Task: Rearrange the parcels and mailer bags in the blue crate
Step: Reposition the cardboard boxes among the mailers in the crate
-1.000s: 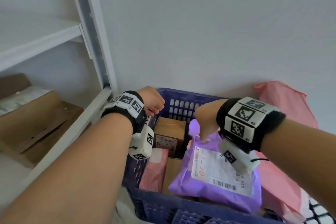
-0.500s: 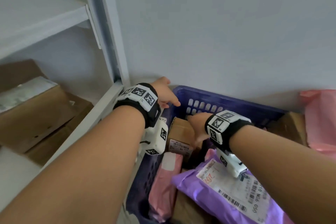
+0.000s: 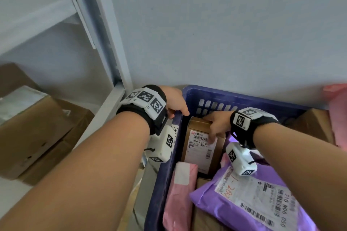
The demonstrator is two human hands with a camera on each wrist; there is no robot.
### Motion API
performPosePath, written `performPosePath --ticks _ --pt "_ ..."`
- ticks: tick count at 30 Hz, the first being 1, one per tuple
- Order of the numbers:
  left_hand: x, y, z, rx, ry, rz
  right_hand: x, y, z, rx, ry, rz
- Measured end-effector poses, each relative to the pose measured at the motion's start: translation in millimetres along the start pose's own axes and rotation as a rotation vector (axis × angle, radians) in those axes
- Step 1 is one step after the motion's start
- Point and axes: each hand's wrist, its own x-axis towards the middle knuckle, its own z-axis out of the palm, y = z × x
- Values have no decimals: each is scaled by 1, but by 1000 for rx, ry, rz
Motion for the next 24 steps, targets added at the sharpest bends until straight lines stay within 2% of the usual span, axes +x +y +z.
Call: performPosePath --ticks 6,13,16,18,20,22,24 --pt "1 2 0 -18 -4 -13 2 0 4 -37 5 -18" --pt "-3 5 2 -1 10 -39 -8 -14 21 -321 75 -88" --pt "-9 7 3 21 23 -50 -16 -15 23 -326 94 -77" --pt "-16 11 5 68 71 -40 -28 -11 13 -283 97 -58" --pt "-26 17 7 210 159 -18 -42 -3 -3 -231 99 -45" --pt "-36 27 8 361 257 23 -53 8 -17 -127 85 -46" --pt "-42 36 9 416 331 82 -61 16 -25 -32 85 -68"
